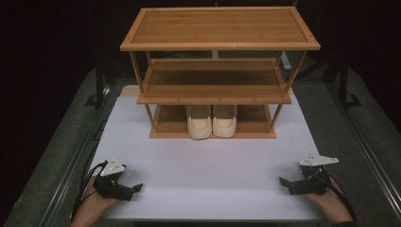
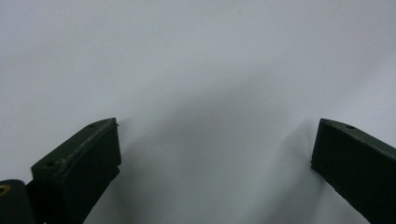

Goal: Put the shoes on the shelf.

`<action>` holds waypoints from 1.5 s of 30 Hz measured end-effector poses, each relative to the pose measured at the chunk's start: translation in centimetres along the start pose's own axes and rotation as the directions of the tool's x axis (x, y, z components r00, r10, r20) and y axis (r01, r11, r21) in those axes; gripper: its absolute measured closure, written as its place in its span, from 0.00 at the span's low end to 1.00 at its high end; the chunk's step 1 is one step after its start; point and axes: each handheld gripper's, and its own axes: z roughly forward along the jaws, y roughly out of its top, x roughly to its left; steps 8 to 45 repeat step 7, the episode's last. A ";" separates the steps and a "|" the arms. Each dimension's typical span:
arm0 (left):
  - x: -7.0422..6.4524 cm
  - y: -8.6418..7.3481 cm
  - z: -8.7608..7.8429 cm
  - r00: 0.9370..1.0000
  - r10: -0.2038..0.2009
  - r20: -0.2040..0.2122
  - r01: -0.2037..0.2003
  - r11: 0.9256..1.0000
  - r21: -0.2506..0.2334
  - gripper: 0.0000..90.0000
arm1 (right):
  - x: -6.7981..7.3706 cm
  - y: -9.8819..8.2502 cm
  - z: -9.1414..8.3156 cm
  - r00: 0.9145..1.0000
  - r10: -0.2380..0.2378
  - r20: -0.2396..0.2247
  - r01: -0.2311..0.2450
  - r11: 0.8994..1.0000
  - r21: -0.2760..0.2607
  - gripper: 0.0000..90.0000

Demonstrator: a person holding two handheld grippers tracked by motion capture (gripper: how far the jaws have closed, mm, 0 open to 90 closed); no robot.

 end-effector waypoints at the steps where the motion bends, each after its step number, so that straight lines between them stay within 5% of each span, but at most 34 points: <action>1: 0.0 0.0 0.0 1.000 0.000 0.000 0.000 1.000 0.001 0.01 | 0.0 0.0 0.0 1.000 0.000 -0.002 0.000 1.000 -0.001 0.02; 45: 0.0 0.0 0.0 1.000 0.001 0.000 -0.001 1.000 0.000 0.01 | 0.0 0.0 0.0 1.000 -0.003 0.002 0.003 1.000 -0.003 0.02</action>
